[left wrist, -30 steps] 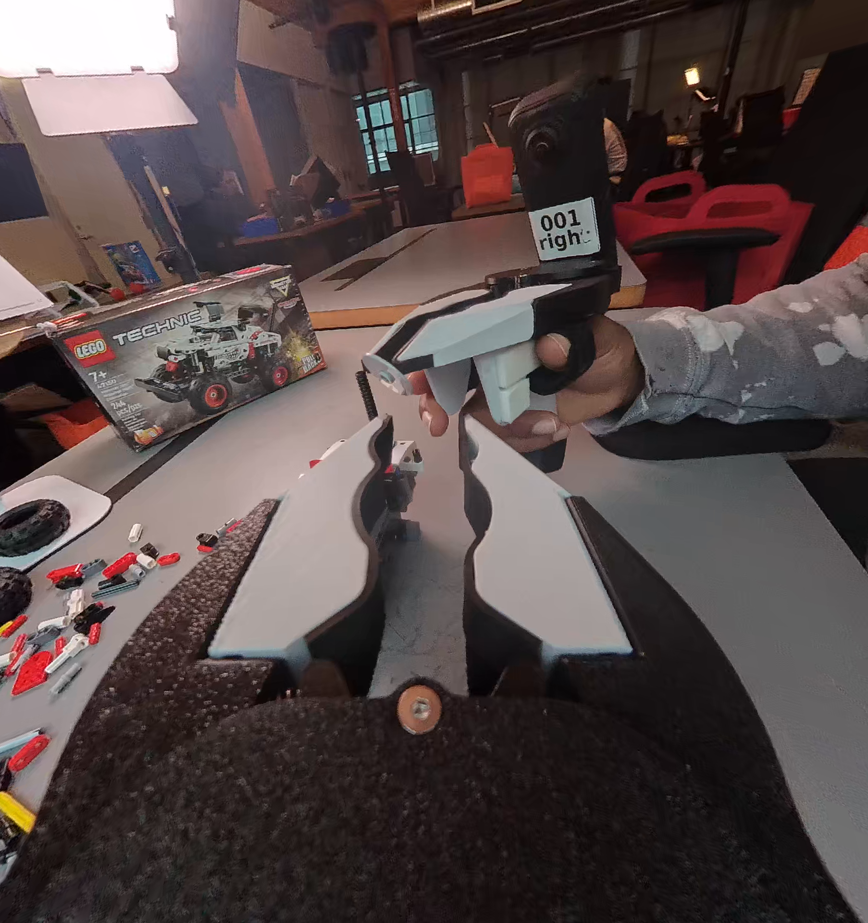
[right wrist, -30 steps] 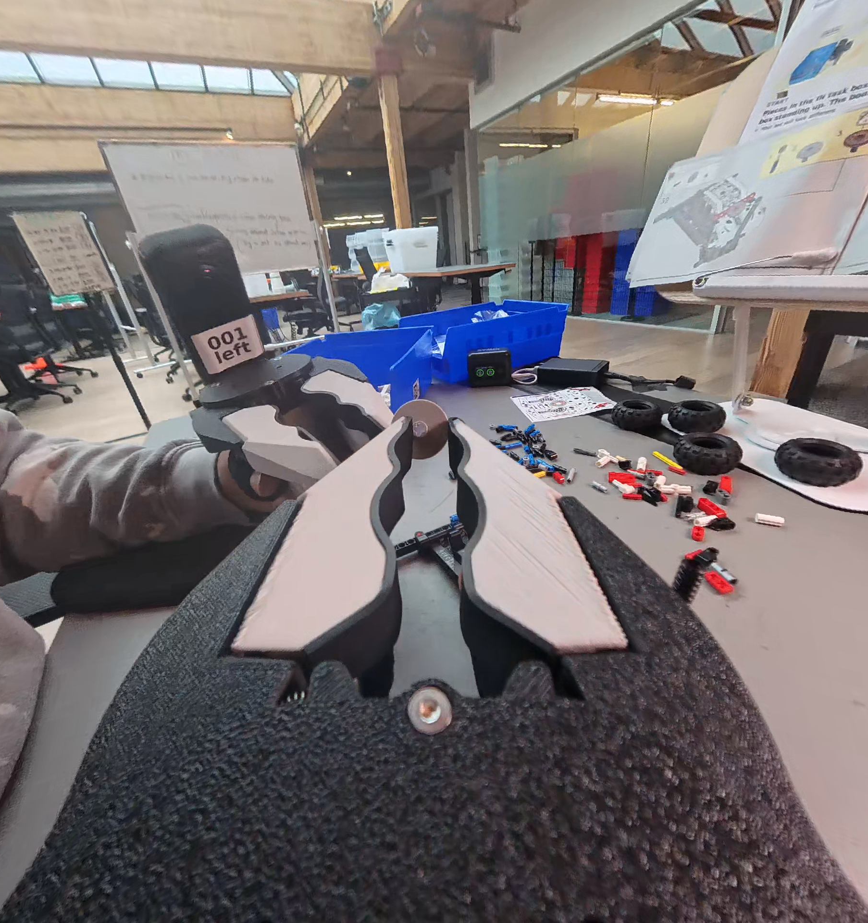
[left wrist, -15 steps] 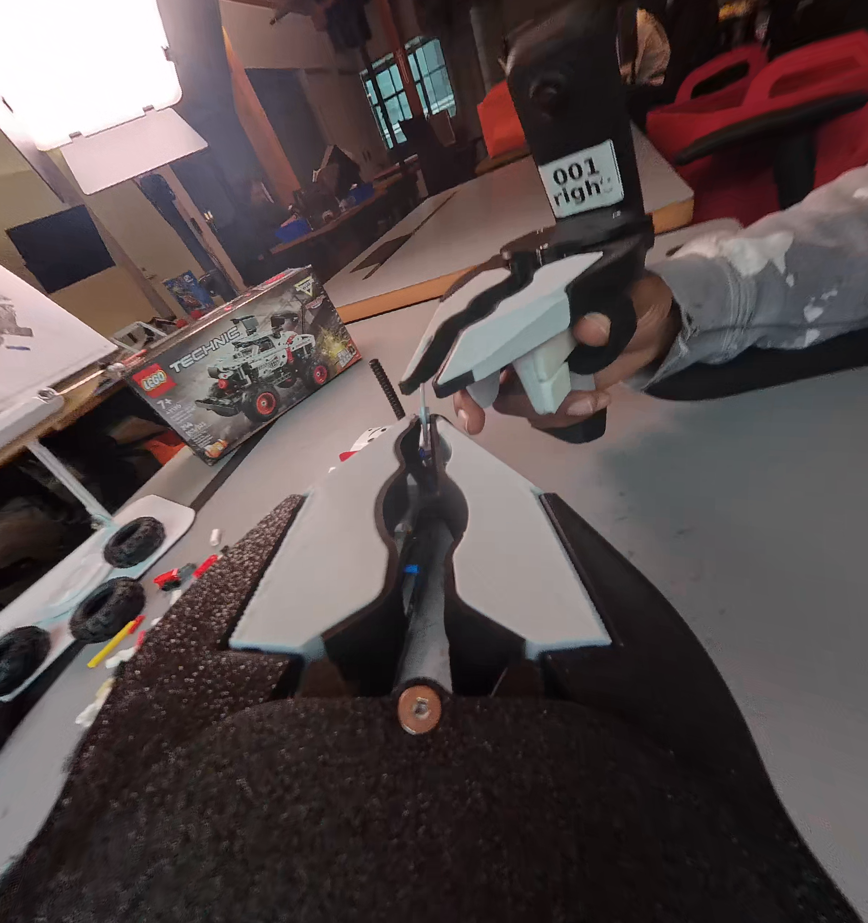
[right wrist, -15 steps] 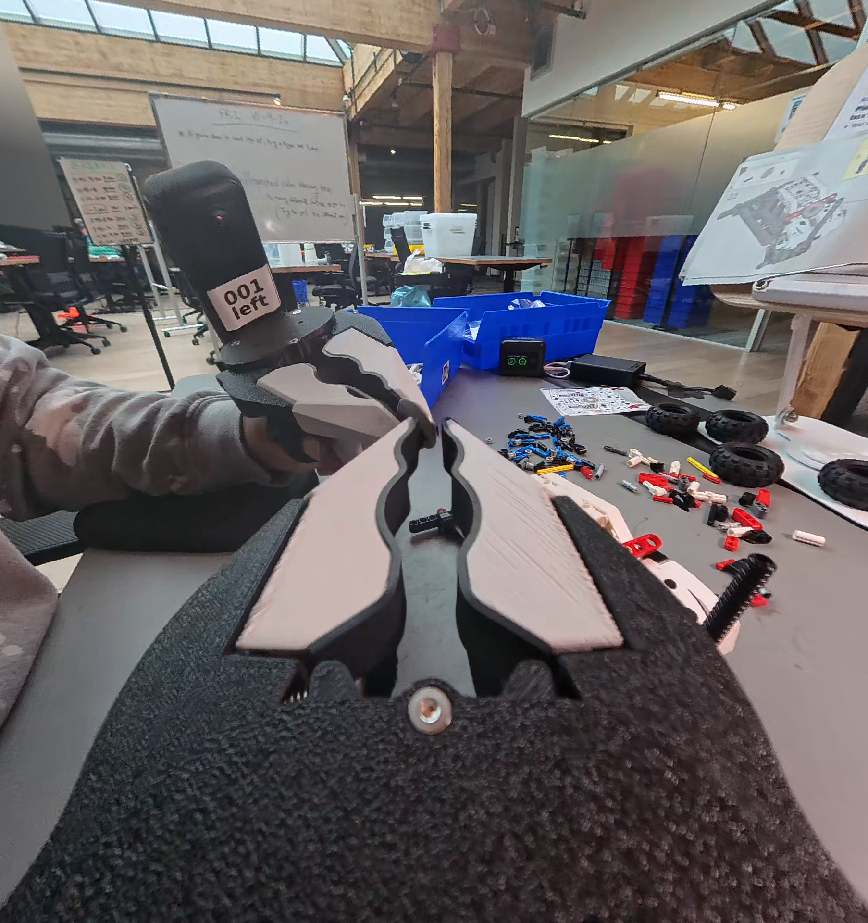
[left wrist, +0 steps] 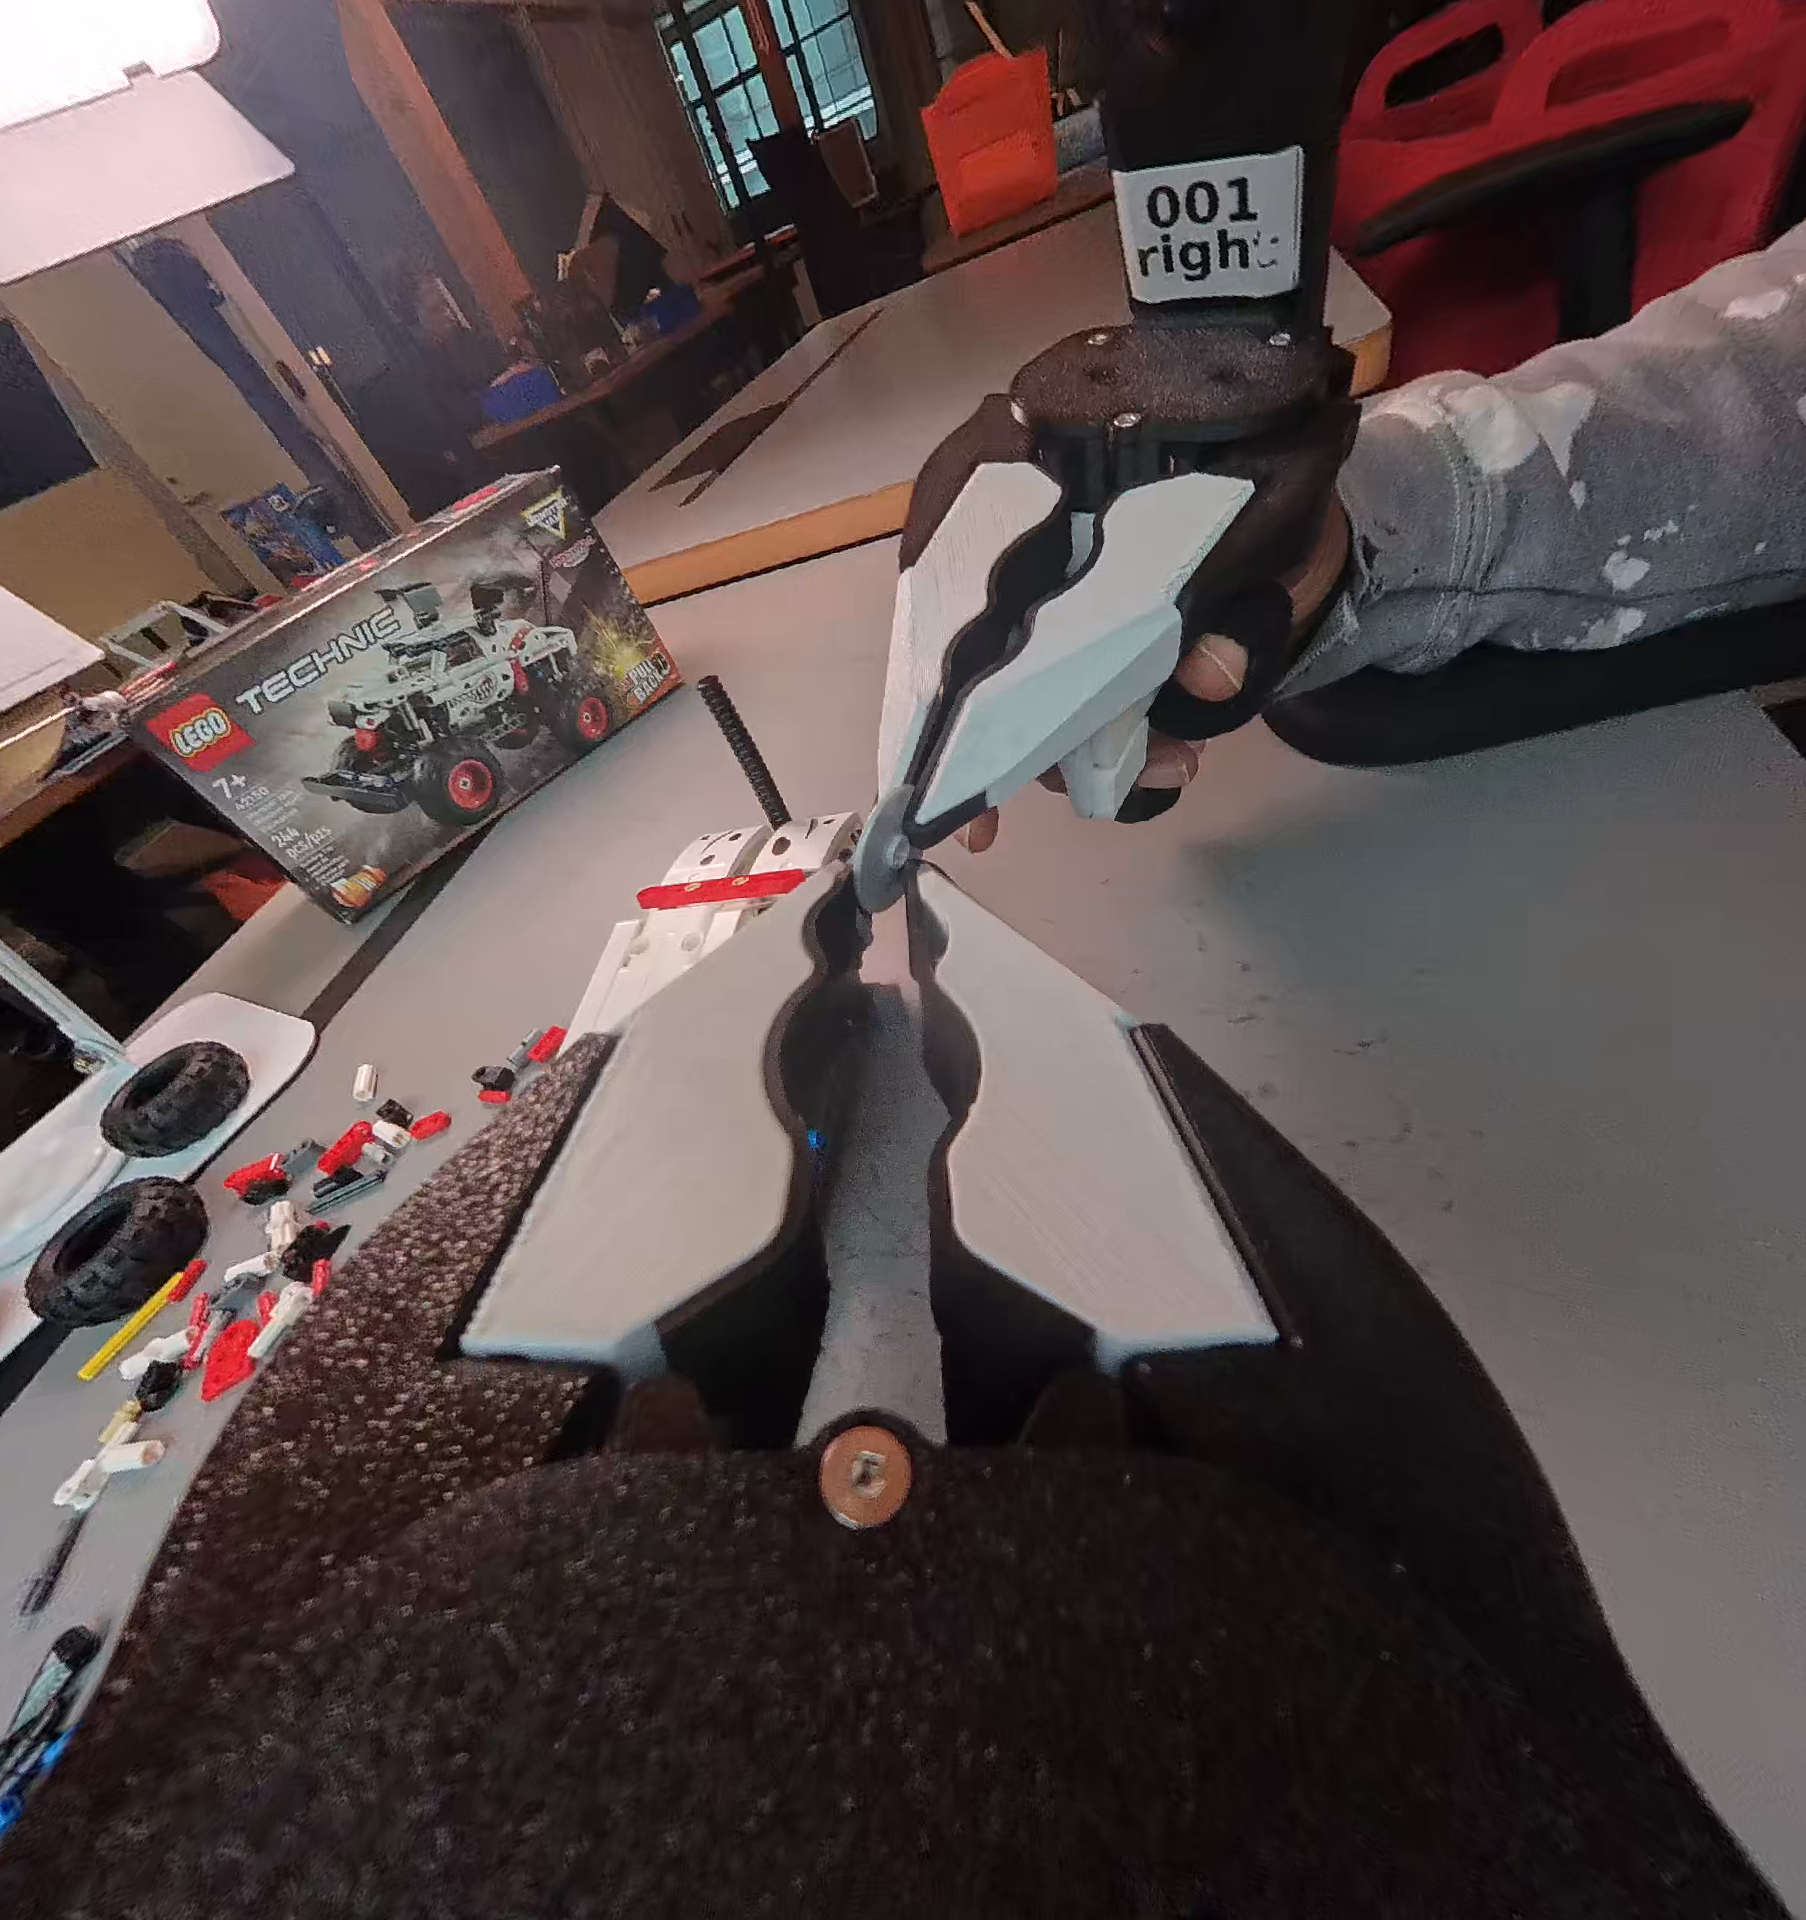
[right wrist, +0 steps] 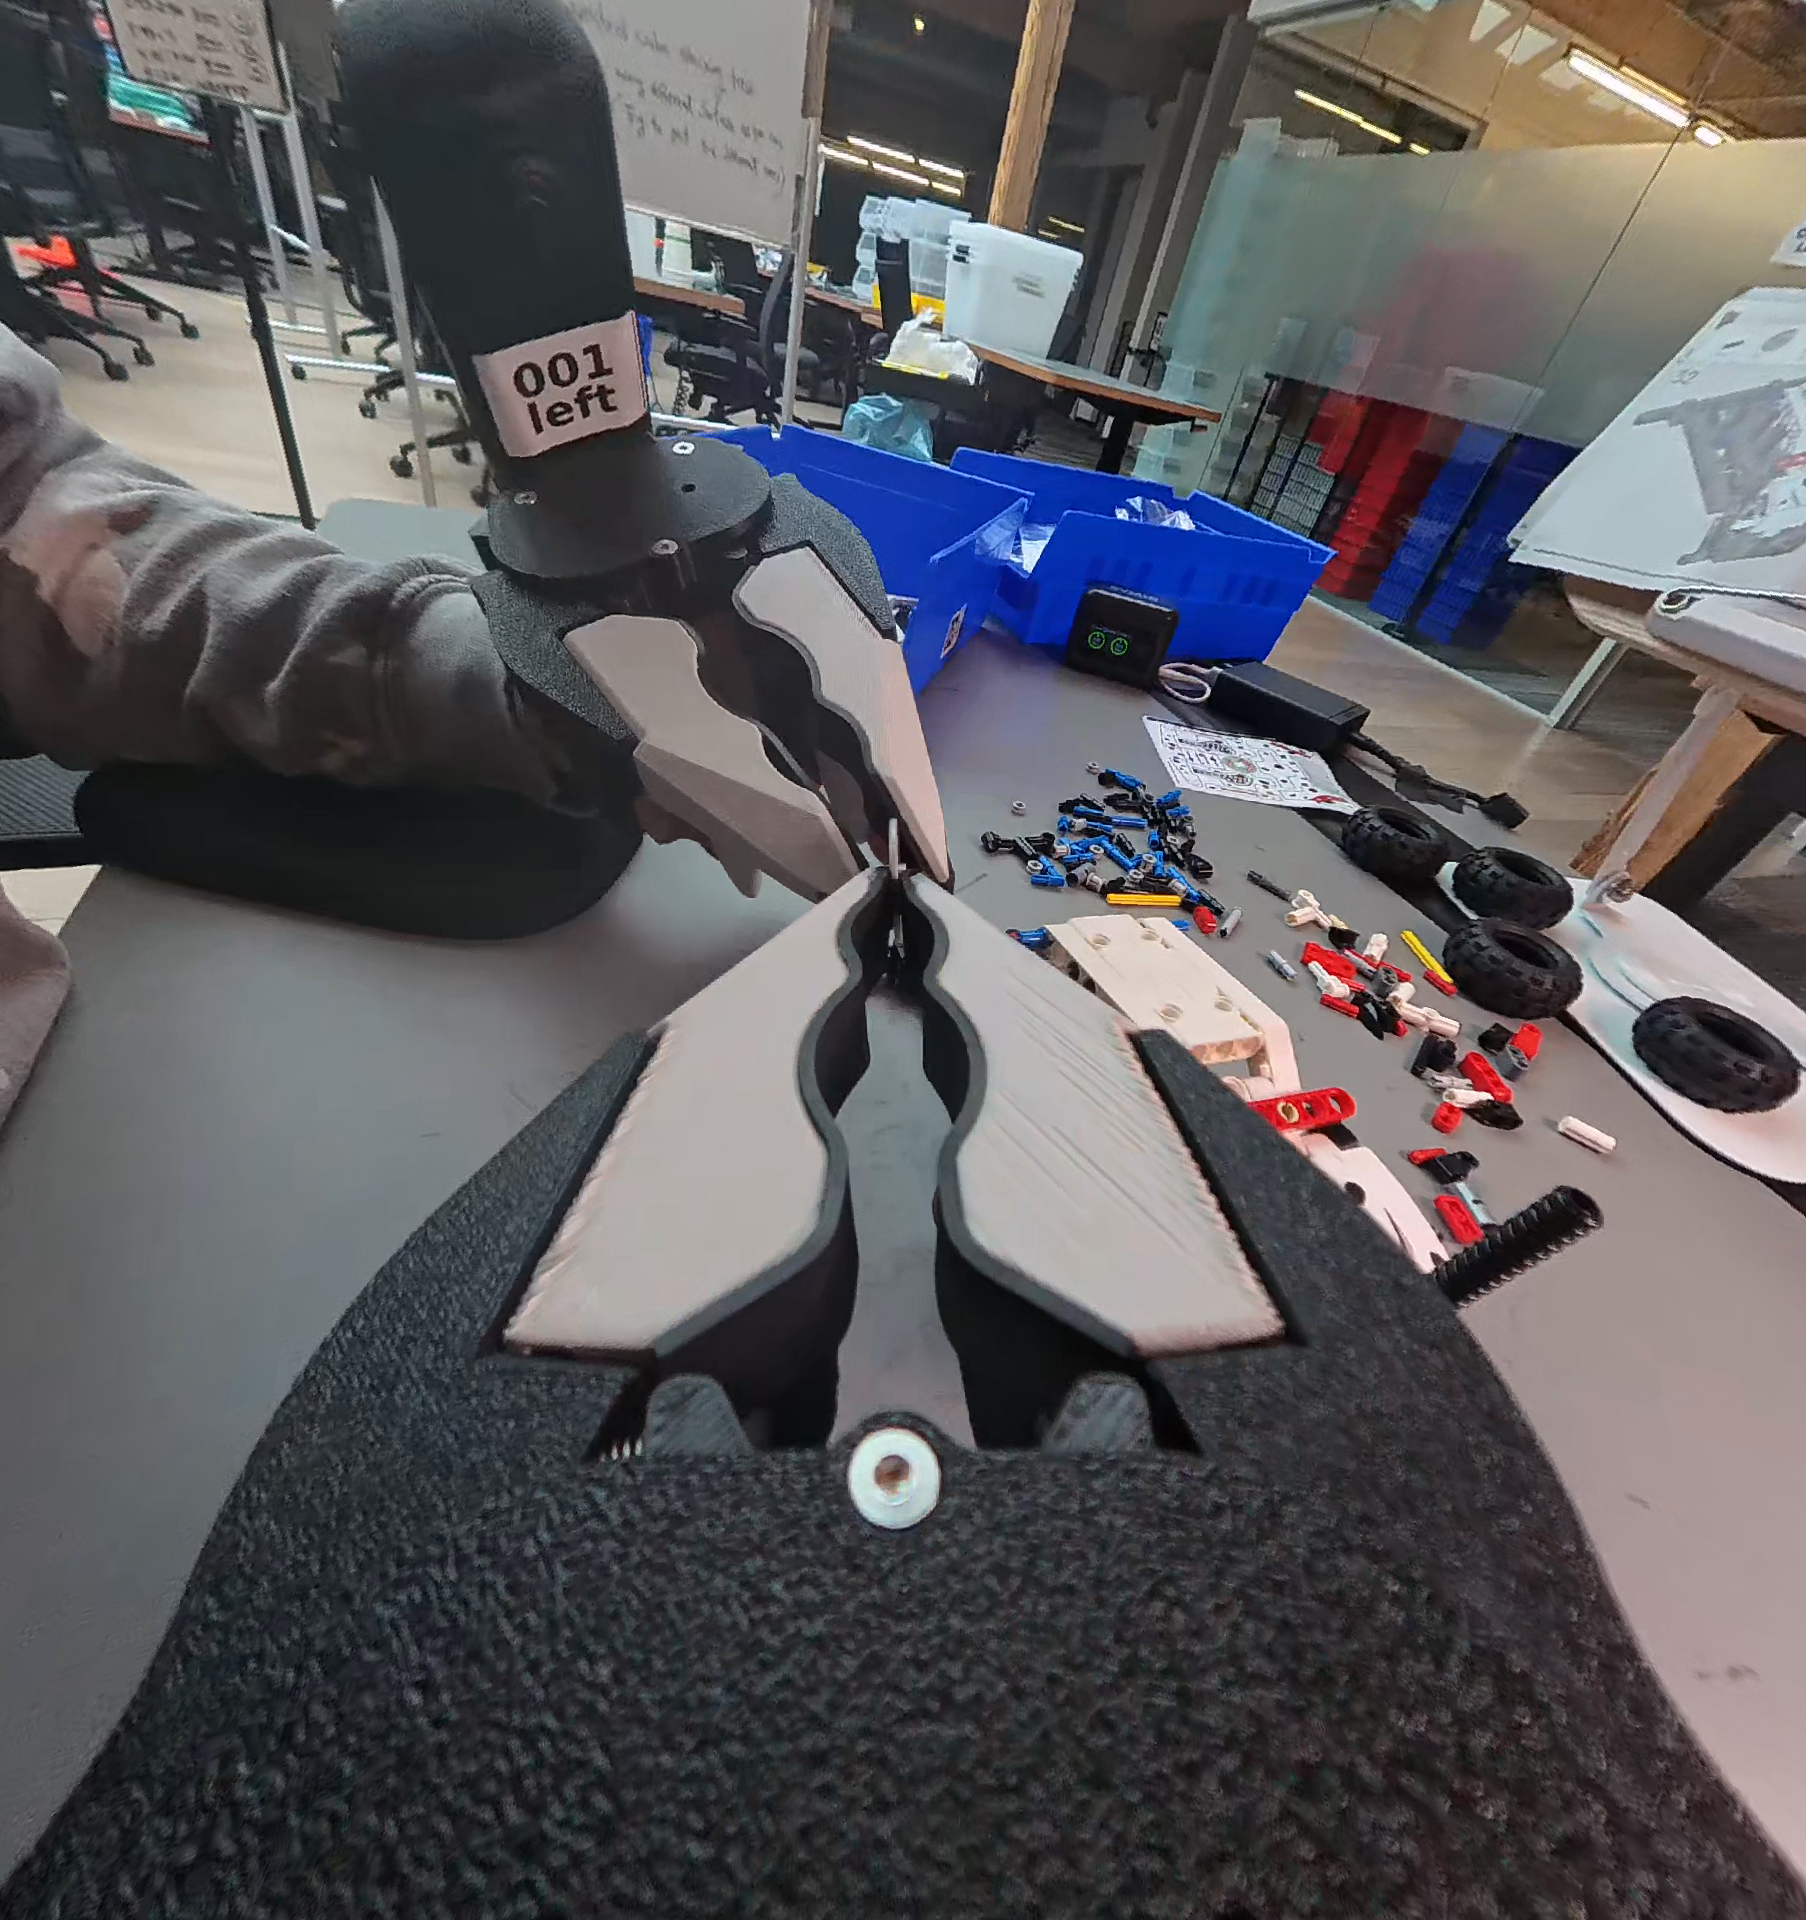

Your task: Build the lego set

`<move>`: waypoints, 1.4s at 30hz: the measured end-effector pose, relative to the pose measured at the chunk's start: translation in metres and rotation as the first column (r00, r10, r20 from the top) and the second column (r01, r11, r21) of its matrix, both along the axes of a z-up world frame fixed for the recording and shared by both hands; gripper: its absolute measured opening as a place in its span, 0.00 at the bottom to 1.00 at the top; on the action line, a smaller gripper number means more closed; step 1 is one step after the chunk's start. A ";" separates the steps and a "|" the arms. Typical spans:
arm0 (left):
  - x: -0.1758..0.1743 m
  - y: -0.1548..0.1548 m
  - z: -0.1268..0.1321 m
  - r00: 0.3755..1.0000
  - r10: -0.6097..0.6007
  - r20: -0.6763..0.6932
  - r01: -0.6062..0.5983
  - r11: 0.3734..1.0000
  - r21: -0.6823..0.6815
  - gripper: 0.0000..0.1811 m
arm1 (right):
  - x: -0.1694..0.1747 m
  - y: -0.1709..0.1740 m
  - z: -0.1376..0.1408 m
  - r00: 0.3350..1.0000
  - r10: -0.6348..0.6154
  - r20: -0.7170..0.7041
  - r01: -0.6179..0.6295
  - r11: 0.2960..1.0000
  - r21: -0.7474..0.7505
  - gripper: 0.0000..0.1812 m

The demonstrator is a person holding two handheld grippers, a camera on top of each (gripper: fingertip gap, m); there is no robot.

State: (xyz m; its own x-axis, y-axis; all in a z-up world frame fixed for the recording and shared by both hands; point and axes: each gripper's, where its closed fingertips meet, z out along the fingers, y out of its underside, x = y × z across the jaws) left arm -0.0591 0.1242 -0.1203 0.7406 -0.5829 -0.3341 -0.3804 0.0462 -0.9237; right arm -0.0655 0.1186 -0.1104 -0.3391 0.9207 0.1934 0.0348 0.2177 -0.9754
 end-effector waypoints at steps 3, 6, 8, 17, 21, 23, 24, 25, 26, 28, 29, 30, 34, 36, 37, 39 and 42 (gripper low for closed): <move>-0.006 0.002 0.004 0.995 0.015 0.095 -0.010 0.999 -0.053 0.06 | -0.002 0.005 0.005 0.997 -0.052 -0.051 0.054 0.998 0.044 0.00; -0.009 0.003 0.009 0.951 0.013 0.309 0.047 0.981 -0.186 0.14 | -0.002 0.015 0.015 0.982 -0.125 -0.138 0.139 0.985 0.099 0.01; -0.011 0.004 0.017 0.878 0.026 0.477 0.104 0.964 -0.245 0.16 | -0.002 0.021 0.021 0.964 -0.176 -0.198 0.206 0.968 0.141 0.01; -0.003 0.005 0.023 0.610 0.062 0.790 0.342 0.879 -0.333 0.12 | -0.008 0.020 0.022 0.891 -0.242 -0.383 0.413 0.782 0.466 0.01; -0.003 0.003 0.025 0.571 0.057 0.819 0.385 0.862 -0.328 0.09 | -0.011 0.014 0.018 0.881 -0.215 -0.422 0.444 0.684 0.578 0.01; -0.006 0.003 0.025 0.558 0.065 0.827 0.390 0.859 -0.331 0.06 | -0.011 0.013 0.018 0.876 -0.203 -0.437 0.454 0.650 0.609 0.01; -0.007 0.003 0.026 0.543 0.066 0.837 0.397 0.858 -0.325 0.05 | -0.010 0.012 0.018 0.875 -0.197 -0.442 0.457 0.637 0.621 0.01; -0.008 0.003 0.028 0.523 0.066 0.850 0.408 0.856 -0.317 0.05 | -0.010 0.011 0.017 0.874 -0.192 -0.445 0.459 0.623 0.633 0.01; -0.009 0.003 0.029 0.506 0.067 0.860 0.421 0.851 -0.314 0.05 | -0.010 0.011 0.017 0.872 -0.189 -0.451 0.464 0.610 0.642 0.00; -0.009 0.003 0.028 0.485 0.072 0.871 0.442 0.840 -0.315 0.05 | -0.009 0.010 0.017 0.871 -0.177 -0.459 0.469 0.578 0.668 0.01; -0.009 0.002 0.028 0.472 0.073 0.879 0.455 0.834 -0.313 0.05 | -0.009 0.010 0.017 0.869 -0.169 -0.465 0.474 0.557 0.682 0.01; -0.010 0.002 0.029 0.452 0.076 0.889 0.472 0.825 -0.310 0.05 | -0.009 0.009 0.017 0.867 -0.162 -0.471 0.478 0.538 0.694 0.01; -0.012 0.002 0.029 0.371 0.101 0.923 0.530 0.793 -0.300 0.04 | -0.008 0.007 0.017 0.865 -0.144 -0.480 0.486 0.474 0.734 0.01; -0.012 0.002 0.029 0.355 0.106 0.929 0.542 0.786 -0.296 0.02 | -0.008 0.007 0.016 0.867 -0.143 -0.477 0.485 0.463 0.742 0.01; -0.012 0.002 0.028 0.362 0.107 0.926 0.535 0.790 -0.300 0.01 | -0.008 0.007 0.015 0.871 -0.148 -0.468 0.477 0.479 0.737 0.01; -0.014 0.004 0.025 0.405 0.108 0.908 0.497 0.807 -0.318 0.00 | -0.008 0.007 0.012 0.889 -0.164 -0.427 0.437 0.580 0.688 0.07; -0.016 0.005 0.022 0.487 0.102 0.867 0.435 0.833 -0.342 0.00 | -0.009 0.007 0.012 0.921 -0.196 -0.337 0.355 0.781 0.514 0.20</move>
State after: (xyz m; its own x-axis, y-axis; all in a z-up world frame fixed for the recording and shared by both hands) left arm -0.0753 0.1296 -0.0987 0.3601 -0.5917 0.7213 0.5341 -0.5031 -0.6794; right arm -0.0747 0.1256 -0.0984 0.0457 0.6709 0.7402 -0.0491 0.7416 -0.6691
